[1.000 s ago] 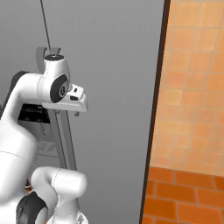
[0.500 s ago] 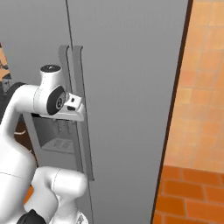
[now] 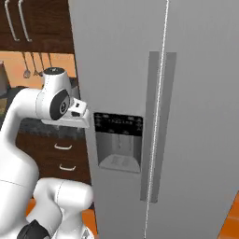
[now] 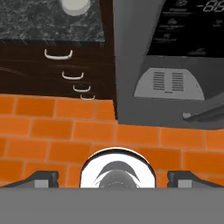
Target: Grab a lemon wedge from the fridge and one ice cube from the ice bowl, and put them in the glass of lemonade.
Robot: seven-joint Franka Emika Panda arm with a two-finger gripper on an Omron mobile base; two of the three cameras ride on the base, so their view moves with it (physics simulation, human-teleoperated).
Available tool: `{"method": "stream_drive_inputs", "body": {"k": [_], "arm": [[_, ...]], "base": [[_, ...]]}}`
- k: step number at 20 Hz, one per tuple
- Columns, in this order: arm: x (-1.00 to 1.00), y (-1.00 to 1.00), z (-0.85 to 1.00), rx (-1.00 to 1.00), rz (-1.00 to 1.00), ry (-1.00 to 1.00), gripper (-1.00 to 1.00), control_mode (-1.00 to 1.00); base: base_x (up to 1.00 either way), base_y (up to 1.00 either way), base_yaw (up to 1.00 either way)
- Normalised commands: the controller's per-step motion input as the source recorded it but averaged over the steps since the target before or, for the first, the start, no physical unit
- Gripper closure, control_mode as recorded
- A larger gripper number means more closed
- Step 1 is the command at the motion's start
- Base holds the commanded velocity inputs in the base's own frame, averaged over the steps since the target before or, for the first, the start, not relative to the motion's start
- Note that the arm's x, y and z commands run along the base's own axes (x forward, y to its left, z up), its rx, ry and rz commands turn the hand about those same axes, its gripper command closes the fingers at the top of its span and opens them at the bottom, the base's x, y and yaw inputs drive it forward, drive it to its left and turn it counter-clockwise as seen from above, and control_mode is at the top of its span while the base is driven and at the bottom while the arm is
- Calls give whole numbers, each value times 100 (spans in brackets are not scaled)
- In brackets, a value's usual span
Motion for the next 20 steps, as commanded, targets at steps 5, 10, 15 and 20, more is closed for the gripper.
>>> {"method": "stream_drive_inputs", "body": {"k": [5,10,15,20], "arm": [[0,0,0,0,0,0,-100,100],[0,0,0,0,0,0,-100,100],[0,0,0,0,0,0,-100,100],[0,0,0,0,0,0,-100,100]], "base": [[42,100,-1],[73,100,-6],[78,94,-14],[67,56,-26]]}}
